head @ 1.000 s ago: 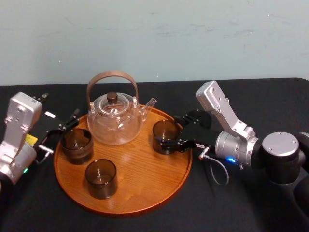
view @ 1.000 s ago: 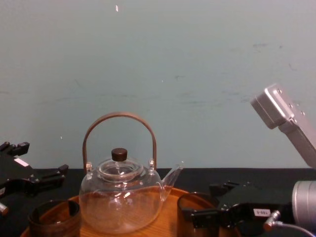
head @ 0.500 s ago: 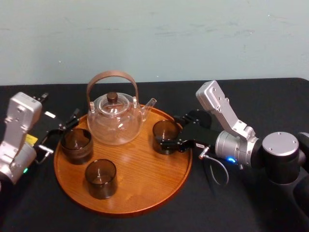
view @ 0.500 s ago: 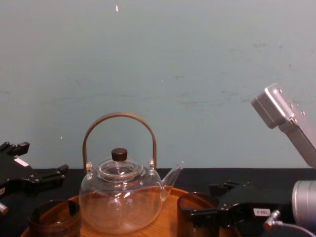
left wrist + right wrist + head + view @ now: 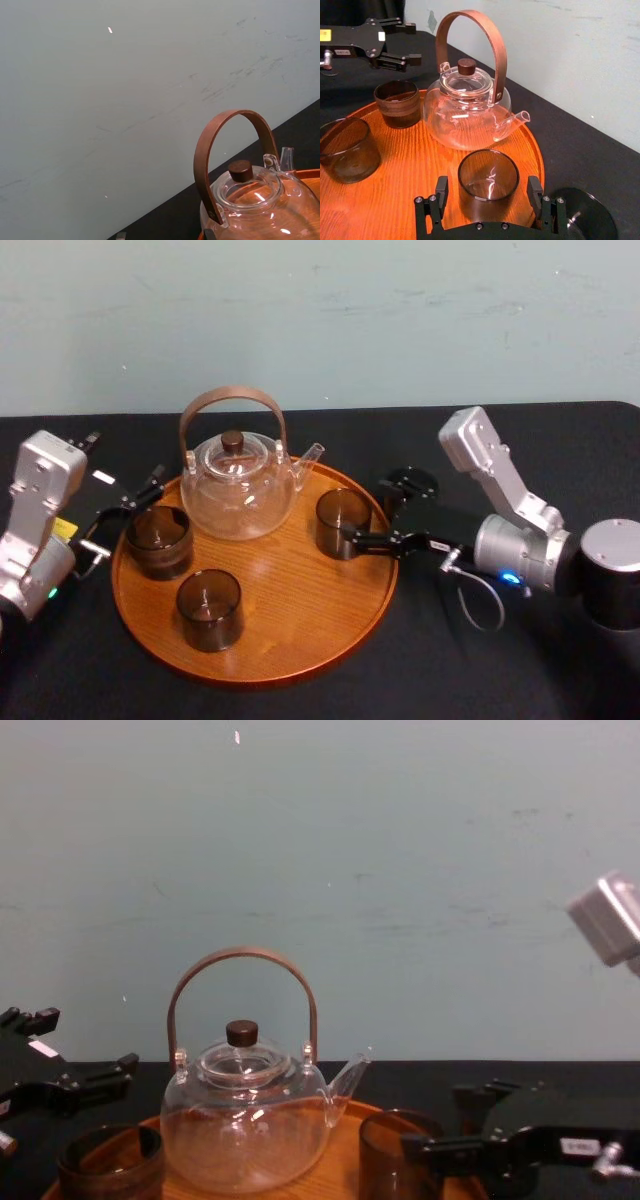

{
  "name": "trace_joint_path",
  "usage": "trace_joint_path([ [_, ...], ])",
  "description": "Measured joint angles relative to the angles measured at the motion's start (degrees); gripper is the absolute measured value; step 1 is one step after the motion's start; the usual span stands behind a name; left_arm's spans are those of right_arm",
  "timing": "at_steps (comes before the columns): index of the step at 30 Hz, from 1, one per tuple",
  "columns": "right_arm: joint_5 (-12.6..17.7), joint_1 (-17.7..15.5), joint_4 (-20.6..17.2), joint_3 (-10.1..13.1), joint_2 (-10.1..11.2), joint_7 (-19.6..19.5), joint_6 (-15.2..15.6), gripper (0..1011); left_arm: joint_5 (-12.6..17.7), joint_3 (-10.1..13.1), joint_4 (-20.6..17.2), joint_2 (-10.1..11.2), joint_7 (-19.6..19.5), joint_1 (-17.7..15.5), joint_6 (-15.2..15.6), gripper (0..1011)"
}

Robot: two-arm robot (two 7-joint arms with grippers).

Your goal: Pick up the glass from the table and place it on the tray.

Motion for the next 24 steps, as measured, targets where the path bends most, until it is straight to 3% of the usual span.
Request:
trace_joint_path([
  [7, 1.47, -2.97, -4.22, 1.60, 3.25, 0.04, -0.35, 1002, 0.00, 0.00, 0.00, 0.00, 0.00, 0.00, 0.00, 1001],
  [13, 3.31, -6.90, -8.56, 3.85, 7.38, 0.36, -1.72, 1000, 0.00, 0.00, 0.00, 0.00, 0.00, 0.00, 0.00, 1001],
  [18, 4.76, -9.64, -10.78, 5.87, 9.21, -0.57, -2.50, 1002, 0.00, 0.00, 0.01, 0.00, 0.00, 0.00, 0.00, 1001],
  [24, 6.30, -12.18, -12.35, 8.54, 9.81, -3.03, -2.76, 1002, 0.00, 0.00, 0.00, 0.00, 0.00, 0.00, 0.00, 1001],
])
